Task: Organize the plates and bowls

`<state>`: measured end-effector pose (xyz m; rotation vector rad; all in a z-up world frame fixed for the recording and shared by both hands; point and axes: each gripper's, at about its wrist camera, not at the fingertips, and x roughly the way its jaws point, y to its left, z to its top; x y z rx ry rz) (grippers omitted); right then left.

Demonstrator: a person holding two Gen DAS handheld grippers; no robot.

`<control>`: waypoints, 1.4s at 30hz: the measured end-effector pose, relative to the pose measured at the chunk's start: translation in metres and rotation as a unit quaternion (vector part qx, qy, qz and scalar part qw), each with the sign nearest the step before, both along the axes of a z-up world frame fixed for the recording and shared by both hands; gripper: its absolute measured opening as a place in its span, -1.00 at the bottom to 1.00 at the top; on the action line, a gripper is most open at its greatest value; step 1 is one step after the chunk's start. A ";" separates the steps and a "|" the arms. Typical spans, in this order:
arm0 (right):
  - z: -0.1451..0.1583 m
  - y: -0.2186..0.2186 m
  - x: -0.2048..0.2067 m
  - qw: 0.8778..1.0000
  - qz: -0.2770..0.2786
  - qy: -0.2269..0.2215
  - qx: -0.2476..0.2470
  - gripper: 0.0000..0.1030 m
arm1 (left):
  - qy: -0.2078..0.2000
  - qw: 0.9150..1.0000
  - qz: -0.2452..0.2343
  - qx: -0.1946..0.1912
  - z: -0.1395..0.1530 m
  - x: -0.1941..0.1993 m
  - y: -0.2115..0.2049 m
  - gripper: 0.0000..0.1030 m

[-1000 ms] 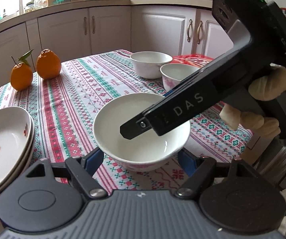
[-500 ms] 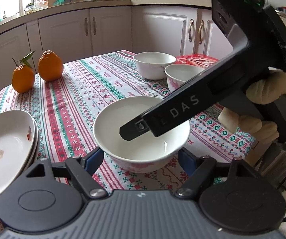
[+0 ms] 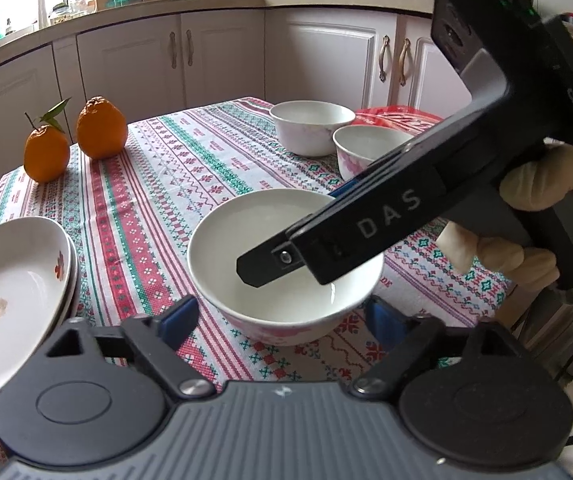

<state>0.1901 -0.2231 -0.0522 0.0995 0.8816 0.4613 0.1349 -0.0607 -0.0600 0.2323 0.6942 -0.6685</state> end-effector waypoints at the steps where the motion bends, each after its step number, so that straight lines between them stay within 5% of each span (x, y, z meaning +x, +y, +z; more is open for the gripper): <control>1: 0.001 0.000 -0.001 1.000 -0.001 -0.004 0.000 0.90 | 0.000 1.000 0.000 -0.006 0.001 -0.001 0.002 0.79; 17: 0.023 -0.004 -0.025 0.997 -0.003 -0.065 -0.044 1.00 | 0.002 1.000 -0.019 -0.002 0.015 -0.013 0.011 0.81; 25: 0.036 -0.038 -0.058 0.981 -0.090 -0.131 -0.109 1.00 | -0.018 0.999 -0.038 0.005 0.039 -0.009 0.005 0.81; 33: 0.023 -0.080 -0.072 0.965 -0.151 -0.129 -0.172 1.00 | -0.036 0.996 -0.083 0.018 0.058 0.021 -0.043 0.81; 42: 0.002 -0.103 -0.056 0.969 -0.143 -0.115 -0.168 1.00 | -0.006 0.992 -0.124 0.035 0.052 0.072 -0.117 0.81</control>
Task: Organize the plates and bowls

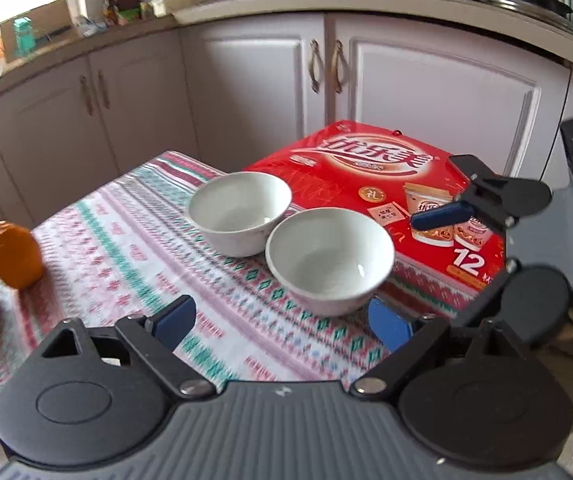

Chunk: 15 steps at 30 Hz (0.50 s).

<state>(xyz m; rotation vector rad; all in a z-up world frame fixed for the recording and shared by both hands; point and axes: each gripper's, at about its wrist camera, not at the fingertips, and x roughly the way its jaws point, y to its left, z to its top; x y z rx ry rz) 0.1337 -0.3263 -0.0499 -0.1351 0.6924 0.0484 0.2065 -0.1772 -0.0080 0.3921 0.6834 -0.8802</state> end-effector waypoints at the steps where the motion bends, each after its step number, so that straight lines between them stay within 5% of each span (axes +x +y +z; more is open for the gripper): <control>1: -0.002 -0.001 0.003 1.000 0.001 0.002 0.000 1.00 | 0.005 1.000 0.000 0.001 -0.003 0.004 -0.005 0.81; 15: -0.020 -0.014 0.019 1.000 0.010 0.014 0.024 1.00 | 0.040 0.999 -0.022 0.020 -0.022 0.045 -0.051 0.81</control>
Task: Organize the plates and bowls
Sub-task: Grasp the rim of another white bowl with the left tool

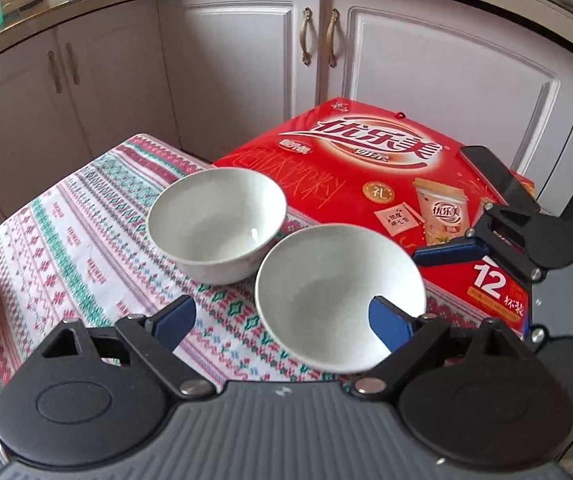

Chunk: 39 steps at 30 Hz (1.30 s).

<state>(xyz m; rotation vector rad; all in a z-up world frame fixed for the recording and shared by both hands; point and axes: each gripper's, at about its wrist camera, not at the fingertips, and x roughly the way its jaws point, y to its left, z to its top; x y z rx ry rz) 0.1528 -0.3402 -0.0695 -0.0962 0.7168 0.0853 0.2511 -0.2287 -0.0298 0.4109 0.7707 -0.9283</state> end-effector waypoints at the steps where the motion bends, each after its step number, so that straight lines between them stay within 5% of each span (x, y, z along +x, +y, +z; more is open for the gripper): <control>1: 0.001 0.000 -0.002 1.000 0.001 -0.001 0.000 1.00 | 0.001 1.000 -0.003 0.000 0.000 0.001 -0.002 0.81; 9: 0.000 -0.001 0.001 1.000 0.020 -0.005 -0.008 1.00 | 0.030 1.000 -0.007 0.005 -0.011 0.014 -0.019 0.80; 16: 0.001 -0.004 0.002 1.000 0.024 -0.013 -0.011 0.83 | 0.051 0.999 -0.012 0.008 -0.017 0.019 -0.024 0.38; 20: 0.001 -0.005 0.001 0.999 0.030 -0.014 -0.006 0.75 | 0.051 0.998 -0.019 0.012 -0.018 0.019 -0.027 0.31; 39: 0.004 -0.012 0.005 0.999 0.032 -0.006 0.012 0.74 | 0.063 0.997 -0.030 0.017 -0.019 0.025 -0.030 0.21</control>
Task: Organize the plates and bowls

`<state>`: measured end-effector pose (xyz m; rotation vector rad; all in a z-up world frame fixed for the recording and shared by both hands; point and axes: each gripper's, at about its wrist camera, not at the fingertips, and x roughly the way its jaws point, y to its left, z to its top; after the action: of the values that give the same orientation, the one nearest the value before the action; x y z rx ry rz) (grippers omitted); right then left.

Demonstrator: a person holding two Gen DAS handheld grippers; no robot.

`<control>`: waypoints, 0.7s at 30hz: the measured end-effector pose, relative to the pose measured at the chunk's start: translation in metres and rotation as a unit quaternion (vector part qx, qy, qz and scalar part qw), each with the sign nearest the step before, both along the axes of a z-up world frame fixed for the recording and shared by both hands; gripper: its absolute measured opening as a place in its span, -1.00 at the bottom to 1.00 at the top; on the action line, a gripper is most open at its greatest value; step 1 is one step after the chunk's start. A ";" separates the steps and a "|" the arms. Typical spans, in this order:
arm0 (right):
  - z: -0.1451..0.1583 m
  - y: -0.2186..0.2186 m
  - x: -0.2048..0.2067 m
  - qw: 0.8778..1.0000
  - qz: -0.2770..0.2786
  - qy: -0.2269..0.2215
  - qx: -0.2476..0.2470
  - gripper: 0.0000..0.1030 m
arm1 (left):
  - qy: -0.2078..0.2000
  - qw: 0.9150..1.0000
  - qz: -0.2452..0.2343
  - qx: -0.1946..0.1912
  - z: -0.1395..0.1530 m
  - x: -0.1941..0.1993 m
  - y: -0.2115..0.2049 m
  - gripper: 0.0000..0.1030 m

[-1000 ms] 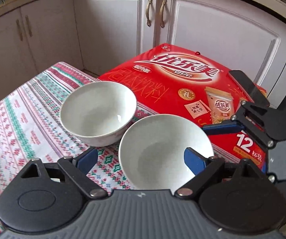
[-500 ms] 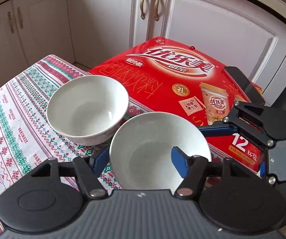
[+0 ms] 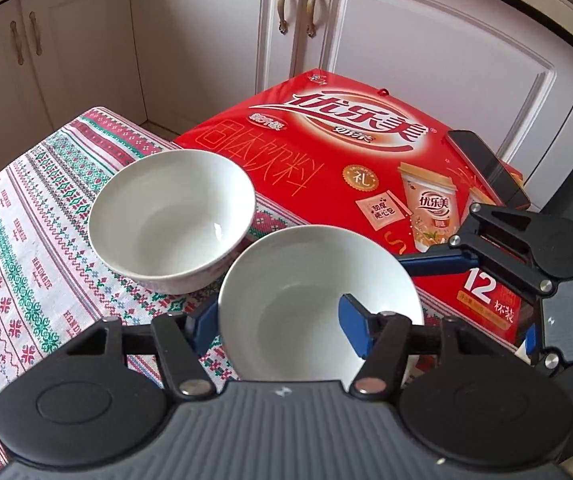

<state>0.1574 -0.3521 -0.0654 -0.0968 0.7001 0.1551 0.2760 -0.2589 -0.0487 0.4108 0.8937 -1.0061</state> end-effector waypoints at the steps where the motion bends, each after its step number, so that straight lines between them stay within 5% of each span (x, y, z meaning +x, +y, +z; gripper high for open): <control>1: 0.000 0.000 0.000 1.000 0.001 0.000 0.000 0.74 | 0.000 1.000 0.000 0.000 0.000 0.000 0.000 0.21; 21: 0.024 0.011 -0.014 1.000 0.014 0.004 0.005 0.73 | -0.010 1.000 0.007 -0.005 0.021 -0.021 0.017 0.21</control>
<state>0.1433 -0.3411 -0.0418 -0.0971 0.7057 0.1849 0.2549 -0.2422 -0.0275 0.4051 0.8725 -0.9917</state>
